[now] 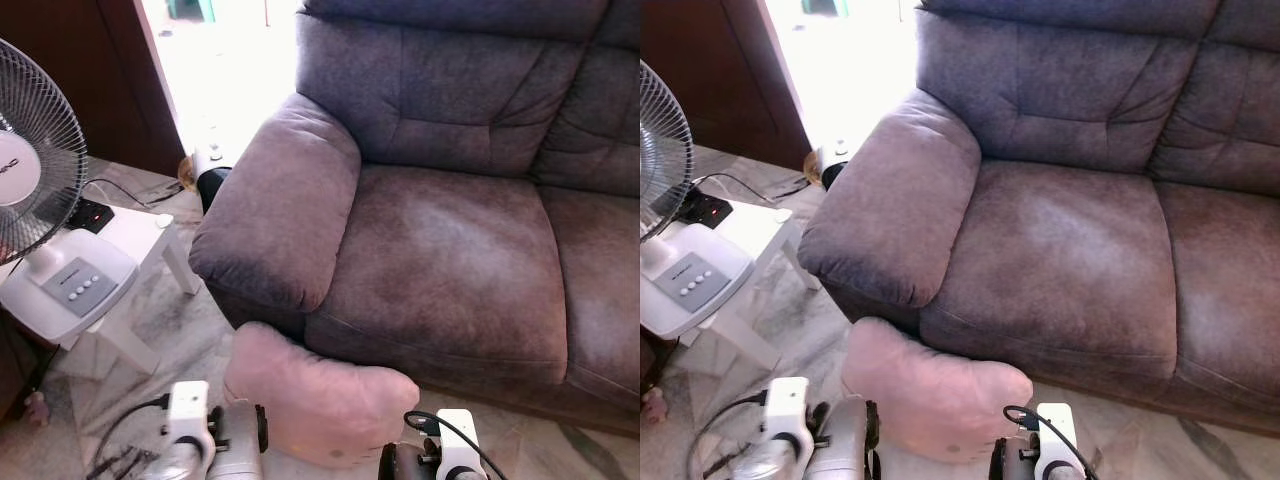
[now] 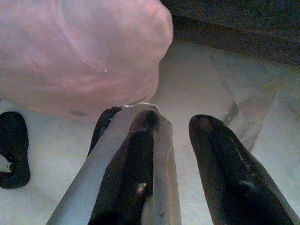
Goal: Move the pillow to the sofa from floor
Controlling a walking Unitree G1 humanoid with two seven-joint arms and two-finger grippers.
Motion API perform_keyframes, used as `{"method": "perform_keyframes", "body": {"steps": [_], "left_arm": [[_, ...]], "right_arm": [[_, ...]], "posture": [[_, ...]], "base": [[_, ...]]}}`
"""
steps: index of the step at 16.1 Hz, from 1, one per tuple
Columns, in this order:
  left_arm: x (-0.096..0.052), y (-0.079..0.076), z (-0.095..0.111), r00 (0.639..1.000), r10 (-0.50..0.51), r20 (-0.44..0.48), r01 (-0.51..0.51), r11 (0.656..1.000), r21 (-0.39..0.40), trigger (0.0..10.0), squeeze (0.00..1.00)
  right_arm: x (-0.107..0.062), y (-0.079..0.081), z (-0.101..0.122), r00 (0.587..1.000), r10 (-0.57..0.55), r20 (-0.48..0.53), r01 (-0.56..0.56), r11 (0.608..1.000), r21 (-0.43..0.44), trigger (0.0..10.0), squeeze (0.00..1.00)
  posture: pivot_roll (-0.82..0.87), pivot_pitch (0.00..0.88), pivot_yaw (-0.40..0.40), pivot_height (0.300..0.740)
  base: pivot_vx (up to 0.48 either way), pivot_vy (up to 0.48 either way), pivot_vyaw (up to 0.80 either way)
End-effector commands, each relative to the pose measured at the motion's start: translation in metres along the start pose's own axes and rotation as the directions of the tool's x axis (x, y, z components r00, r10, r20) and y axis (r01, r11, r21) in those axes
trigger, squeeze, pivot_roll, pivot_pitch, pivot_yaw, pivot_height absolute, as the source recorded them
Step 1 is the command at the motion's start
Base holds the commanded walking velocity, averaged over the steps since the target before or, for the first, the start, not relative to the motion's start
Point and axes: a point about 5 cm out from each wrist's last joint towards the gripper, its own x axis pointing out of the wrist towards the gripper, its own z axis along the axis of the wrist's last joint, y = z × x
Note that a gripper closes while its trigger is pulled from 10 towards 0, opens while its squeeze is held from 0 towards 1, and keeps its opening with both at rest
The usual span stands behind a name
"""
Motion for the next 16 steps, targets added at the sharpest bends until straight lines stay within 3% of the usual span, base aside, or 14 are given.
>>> {"method": "perform_keyframes", "body": {"steps": [1, 3, 4, 7, 9, 11, 12, 16], "left_arm": [[-0.006, 0.012, -0.012, 0.999, 0.023, -0.035, -0.023, 1.000, -0.021, 10.0, 0.00], [-0.012, 0.023, -0.020, 0.997, 0.037, -0.062, -0.039, 0.999, -0.031, 10.0, 0.00], [-0.014, 0.020, -0.027, 0.995, 0.037, -0.088, -0.041, 0.999, -0.036, 10.0, 0.00], [-0.007, -0.013, -0.026, 0.993, 0.016, -0.115, -0.019, 0.999, -0.028, 10.0, 0.00], [0.004, -0.046, -0.003, 0.999, -0.020, -0.031, 0.020, 1.000, -0.008, 10.0, 0.00], [0.014, -0.024, 0.037, 0.992, -0.021, 0.122, 0.020, 1.000, 0.010, 10.0, 0.00], [0.015, -0.022, 0.043, 0.989, -0.028, 0.146, 0.026, 1.000, 0.014, 10.0, 0.00], [0.011, -0.022, 0.029, 0.994, -0.037, 0.104, 0.034, 0.999, 0.027, 10.0, 0.00]], "right_arm": [[-0.002, 0.000, -0.011, 0.999, 0.002, -0.044, -0.002, 1.000, 0.004, 10.0, 0.00], [-0.002, 0.000, -0.011, 0.999, 0.003, -0.045, -0.003, 1.000, 0.003, 10.0, 0.00], [-0.002, 0.000, -0.011, 0.999, 0.003, -0.043, -0.003, 1.000, 0.005, 10.0, 0.00], [-0.002, 0.000, -0.011, 0.999, 0.004, -0.038, -0.004, 1.000, 0.008, 10.0, 0.00], [-0.002, -0.002, -0.012, 0.999, 0.002, -0.045, -0.002, 1.000, 0.008, 10.0, 0.00], [-0.003, -0.003, -0.014, 0.999, 0.001, -0.048, 0.000, 1.000, 0.011, 10.0, 0.00], [-0.003, -0.003, -0.014, 0.999, 0.001, -0.050, -0.001, 1.000, 0.010, 10.0, 0.00], [-0.003, -0.001, -0.015, 0.999, 0.002, -0.047, -0.001, 1.000, 0.010, 10.0, 0.00]], "posture": [[0.12, 0.166, -0.008, 0.617], [0.12, 0.167, -0.009, 0.617], [0.12, 0.170, -0.009, 0.617], [0.12, 0.175, -0.009, 0.617], [0.12, 0.181, -0.010, 0.617], [0.12, 0.185, -0.007, 0.617], [0.12, 0.177, -0.006, 0.617], [0.11, 0.128, 0.007, 0.617]], "base": [[0.000, 0.000, 0.00], [0.000, 0.000, 0.00], [0.000, 0.345, 0.00], [0.000, 0.340, 0.00], [0.000, 0.000, 0.00], [0.000, 0.000, 0.00], [0.000, 0.000, 0.00], [0.000, 0.000, 0.00]]}}
